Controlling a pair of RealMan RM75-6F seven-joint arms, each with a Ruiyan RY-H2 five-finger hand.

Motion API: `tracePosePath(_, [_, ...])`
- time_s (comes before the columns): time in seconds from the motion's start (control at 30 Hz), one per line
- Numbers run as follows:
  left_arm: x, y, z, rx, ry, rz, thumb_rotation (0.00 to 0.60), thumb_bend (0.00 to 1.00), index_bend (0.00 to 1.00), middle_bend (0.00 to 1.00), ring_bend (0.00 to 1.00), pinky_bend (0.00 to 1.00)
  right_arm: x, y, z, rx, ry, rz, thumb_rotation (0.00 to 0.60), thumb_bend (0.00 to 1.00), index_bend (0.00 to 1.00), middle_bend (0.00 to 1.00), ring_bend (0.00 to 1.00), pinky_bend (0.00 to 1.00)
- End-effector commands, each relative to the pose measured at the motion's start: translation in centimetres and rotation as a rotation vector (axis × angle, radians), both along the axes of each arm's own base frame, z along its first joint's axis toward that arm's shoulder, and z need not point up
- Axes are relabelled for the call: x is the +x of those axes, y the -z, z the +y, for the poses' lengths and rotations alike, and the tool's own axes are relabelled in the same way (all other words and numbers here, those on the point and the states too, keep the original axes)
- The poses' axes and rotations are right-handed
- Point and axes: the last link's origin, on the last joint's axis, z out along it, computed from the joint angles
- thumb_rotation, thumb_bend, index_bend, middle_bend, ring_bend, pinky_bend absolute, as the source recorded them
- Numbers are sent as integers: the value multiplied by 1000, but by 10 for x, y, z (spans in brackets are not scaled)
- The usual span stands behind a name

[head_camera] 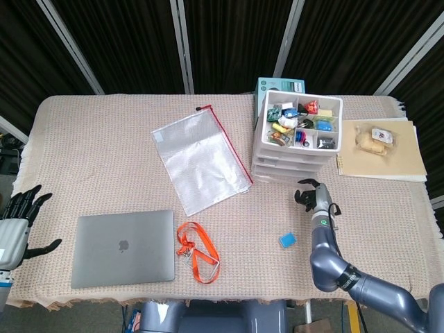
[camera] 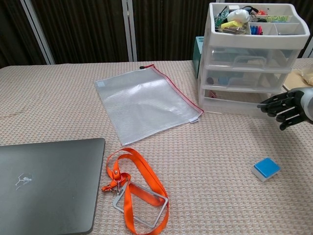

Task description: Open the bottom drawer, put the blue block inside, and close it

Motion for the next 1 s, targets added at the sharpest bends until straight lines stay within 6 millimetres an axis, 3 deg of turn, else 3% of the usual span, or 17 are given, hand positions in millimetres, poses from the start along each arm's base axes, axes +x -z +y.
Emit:
tracePosePath(0.03, [0, 0, 0, -1, -1, 1, 600, 180, 130, 0, 0, 0, -2, 0, 1, 0, 11, -6, 600, 452, 427, 820, 824, 705])
tracePosePath(0.87, [1, 1, 0, -2, -3, 2, 600, 179, 134, 0, 0, 0, -1, -15, 40, 55, -5, -92, 600, 451, 416, 820, 824, 705])
tracePosePath(1.0, [1, 1, 0, -2, -5, 3, 600, 179, 133, 0, 0, 0, 1, -14, 48, 82, -41, -86, 600, 383, 293, 819, 819, 705])
